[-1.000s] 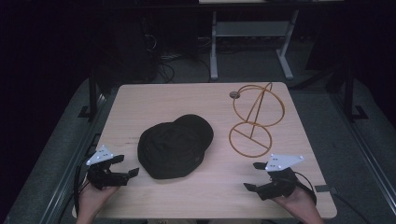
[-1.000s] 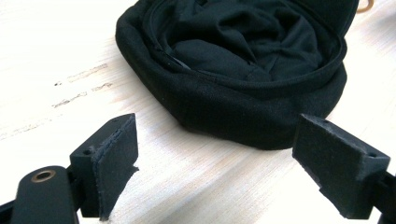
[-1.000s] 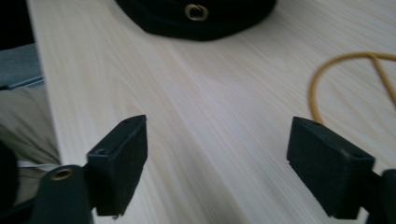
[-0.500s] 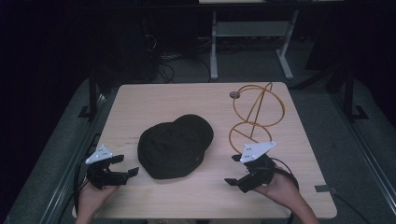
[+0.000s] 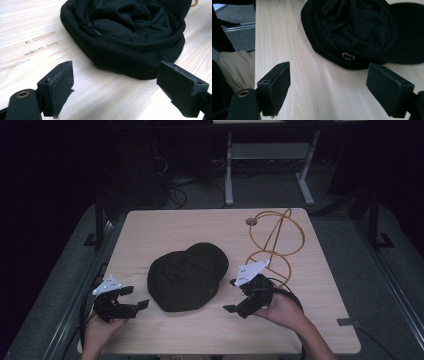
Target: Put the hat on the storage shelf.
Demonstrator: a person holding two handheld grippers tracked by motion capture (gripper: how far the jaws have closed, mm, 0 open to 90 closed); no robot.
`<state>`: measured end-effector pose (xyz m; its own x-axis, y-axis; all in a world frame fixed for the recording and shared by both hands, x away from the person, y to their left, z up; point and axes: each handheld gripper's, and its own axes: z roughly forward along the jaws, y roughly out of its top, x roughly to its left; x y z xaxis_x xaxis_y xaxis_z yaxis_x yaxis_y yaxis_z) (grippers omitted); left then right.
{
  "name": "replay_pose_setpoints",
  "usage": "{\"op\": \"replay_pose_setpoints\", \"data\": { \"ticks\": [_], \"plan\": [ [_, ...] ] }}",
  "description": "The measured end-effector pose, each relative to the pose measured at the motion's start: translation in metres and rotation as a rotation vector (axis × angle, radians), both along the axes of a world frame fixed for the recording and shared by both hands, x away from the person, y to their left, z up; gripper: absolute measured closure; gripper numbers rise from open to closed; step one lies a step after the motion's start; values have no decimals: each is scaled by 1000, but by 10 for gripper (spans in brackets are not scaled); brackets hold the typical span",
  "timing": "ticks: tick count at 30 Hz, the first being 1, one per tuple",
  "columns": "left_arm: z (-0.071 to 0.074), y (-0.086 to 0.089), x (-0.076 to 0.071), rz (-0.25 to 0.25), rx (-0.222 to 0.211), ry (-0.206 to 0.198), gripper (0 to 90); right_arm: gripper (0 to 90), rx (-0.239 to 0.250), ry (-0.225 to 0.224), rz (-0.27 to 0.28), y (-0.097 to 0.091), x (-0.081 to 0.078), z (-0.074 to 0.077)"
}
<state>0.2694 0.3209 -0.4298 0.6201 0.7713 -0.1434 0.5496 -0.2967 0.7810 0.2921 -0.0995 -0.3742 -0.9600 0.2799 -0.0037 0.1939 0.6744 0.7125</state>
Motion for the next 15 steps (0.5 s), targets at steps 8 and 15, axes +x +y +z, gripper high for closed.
{"op": "replay_pose_setpoints", "data": {
  "ticks": [8,15],
  "plan": [
    [0,0,0,4,-12,-3,134,245,-17,-13,47,26,14,4],
    [0,0,0,4,-6,2,134,304,-37,-19,69,48,22,5]
  ]
}}
